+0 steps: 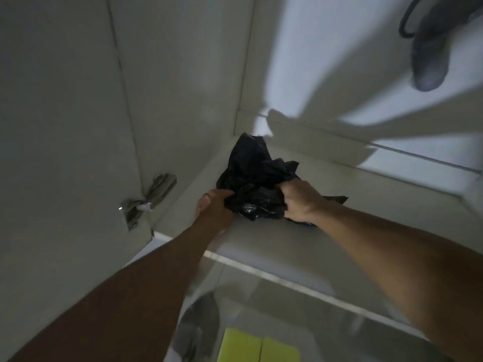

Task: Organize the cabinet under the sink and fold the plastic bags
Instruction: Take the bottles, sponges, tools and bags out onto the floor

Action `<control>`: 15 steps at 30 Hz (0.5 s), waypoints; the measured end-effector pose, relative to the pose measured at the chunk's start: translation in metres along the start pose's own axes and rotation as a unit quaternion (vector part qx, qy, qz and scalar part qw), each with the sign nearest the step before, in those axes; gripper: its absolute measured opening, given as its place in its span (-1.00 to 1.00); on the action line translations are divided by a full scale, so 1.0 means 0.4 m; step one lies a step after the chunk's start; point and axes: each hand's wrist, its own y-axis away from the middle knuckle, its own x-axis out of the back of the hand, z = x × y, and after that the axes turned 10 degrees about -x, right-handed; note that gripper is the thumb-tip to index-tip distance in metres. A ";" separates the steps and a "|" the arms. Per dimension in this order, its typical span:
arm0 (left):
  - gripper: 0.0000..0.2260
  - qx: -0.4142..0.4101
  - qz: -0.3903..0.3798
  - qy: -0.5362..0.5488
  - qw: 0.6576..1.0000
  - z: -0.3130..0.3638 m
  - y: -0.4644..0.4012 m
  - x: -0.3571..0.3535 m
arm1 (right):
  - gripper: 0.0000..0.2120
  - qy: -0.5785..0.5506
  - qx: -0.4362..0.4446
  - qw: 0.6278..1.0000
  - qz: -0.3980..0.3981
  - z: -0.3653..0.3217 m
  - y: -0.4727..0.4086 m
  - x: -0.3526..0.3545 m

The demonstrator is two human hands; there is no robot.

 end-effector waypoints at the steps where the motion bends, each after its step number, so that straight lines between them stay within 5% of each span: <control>1: -0.65 -0.006 0.002 -0.007 1.000 0.001 0.037 0.016 | -0.84 -0.016 -0.005 1.000 0.002 -0.021 0.034 -0.001; 15: -0.75 -0.066 -0.006 -0.126 0.990 0.183 0.730 0.367 | -0.94 -0.109 0.048 0.993 -0.007 -0.364 0.619 0.052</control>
